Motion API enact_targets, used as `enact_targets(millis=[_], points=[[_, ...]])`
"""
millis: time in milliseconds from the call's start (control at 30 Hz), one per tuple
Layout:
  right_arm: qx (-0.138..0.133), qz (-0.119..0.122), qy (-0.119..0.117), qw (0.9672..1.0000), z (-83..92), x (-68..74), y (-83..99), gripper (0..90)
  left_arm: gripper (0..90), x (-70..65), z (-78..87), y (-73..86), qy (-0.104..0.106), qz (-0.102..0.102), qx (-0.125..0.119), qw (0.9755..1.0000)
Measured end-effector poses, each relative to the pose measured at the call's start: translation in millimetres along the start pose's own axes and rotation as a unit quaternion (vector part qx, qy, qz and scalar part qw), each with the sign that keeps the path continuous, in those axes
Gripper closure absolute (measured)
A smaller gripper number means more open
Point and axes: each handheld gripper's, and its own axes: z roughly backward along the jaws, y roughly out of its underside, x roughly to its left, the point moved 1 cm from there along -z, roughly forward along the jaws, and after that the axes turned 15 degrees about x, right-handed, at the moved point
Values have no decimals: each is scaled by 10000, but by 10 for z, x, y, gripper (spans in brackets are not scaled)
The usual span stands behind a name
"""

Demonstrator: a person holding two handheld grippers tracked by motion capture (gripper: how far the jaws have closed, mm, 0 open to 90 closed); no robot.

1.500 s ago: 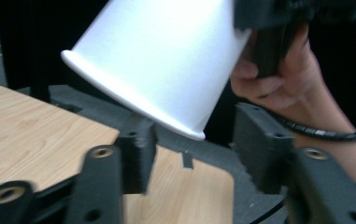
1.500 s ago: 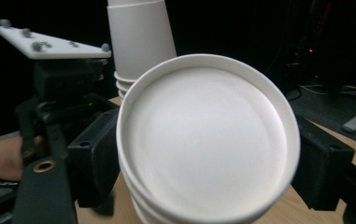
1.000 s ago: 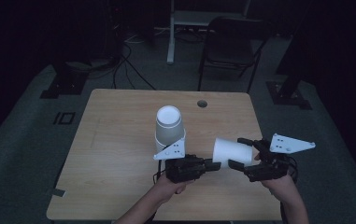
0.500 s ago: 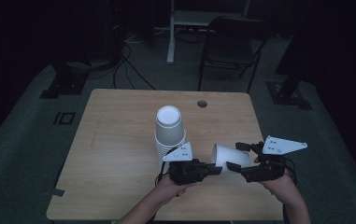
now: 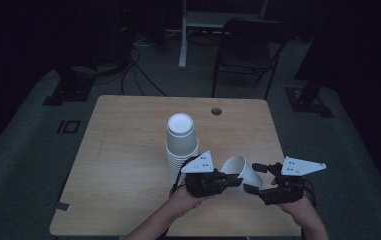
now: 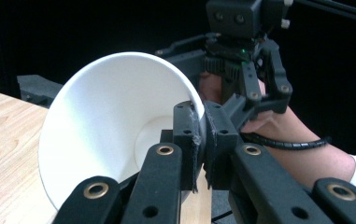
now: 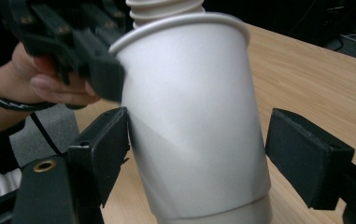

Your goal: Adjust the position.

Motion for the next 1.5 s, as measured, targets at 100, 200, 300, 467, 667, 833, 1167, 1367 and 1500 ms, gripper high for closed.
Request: enact_targets(millis=[100, 200, 300, 467, 667, 833, 1167, 1367, 1500], points=[[19, -33, -53, 10000, -37, 13, 26, 209, 849, 5, -4, -39, 12, 22, -8, 10000], [72, -8, -76, 9999, -86, 32, 35, 192, 843, -22, -14, -80, -20, -67, 36, 10000], [135, 10, -134, 9998, -132, 40, 38, 178, 842, -31, -21, -94, 20, -94, 24, 10000], [159, 5, 51, 9999, -228, 64, 32, 164, 827, -58, -89, -156, -20, -160, 122, 9998], [75, 7, 45, 10000, -266, 73, 11, 175, 812, -105, -109, -198, -61, -297, 23, 9995], [12, -60, 104, 9999, -306, 61, 12, 179, 690, -151, -52, -251, 22, -308, -160, 9994], [-245, -353, 323, 9986, -167, -67, 52, 180, 316, -220, 190, -193, -490, -153, -249, 9984], [-340, -401, 427, 9977, -111, -82, 10, 180, 208, -262, 269, -153, -936, -162, -65, 9955], [-362, -401, 435, 9976, -104, -95, -3, 180, 203, -269, 278, -134, -1193, -156, -20, 9927]])
